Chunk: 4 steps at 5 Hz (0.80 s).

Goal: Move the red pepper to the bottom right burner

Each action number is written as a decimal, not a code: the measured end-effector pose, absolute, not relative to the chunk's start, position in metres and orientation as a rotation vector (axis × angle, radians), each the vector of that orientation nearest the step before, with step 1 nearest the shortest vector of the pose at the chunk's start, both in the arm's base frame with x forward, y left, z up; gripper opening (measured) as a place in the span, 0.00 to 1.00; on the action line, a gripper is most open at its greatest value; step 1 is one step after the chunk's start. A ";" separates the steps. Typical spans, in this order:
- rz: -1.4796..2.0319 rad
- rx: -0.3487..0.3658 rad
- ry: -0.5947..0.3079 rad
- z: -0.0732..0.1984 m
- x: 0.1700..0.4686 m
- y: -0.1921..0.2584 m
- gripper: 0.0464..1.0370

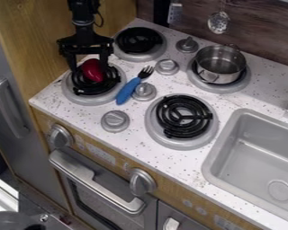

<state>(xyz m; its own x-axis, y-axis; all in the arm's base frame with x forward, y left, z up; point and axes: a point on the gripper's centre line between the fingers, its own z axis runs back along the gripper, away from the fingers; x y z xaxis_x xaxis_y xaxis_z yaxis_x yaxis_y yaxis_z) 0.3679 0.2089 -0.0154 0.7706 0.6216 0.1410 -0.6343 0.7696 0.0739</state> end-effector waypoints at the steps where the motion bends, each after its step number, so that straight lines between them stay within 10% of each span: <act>1: 0.697 0.125 -0.118 -0.013 0.375 0.200 0.96; 4: 0.717 0.177 -0.025 -0.040 0.375 0.201 0.91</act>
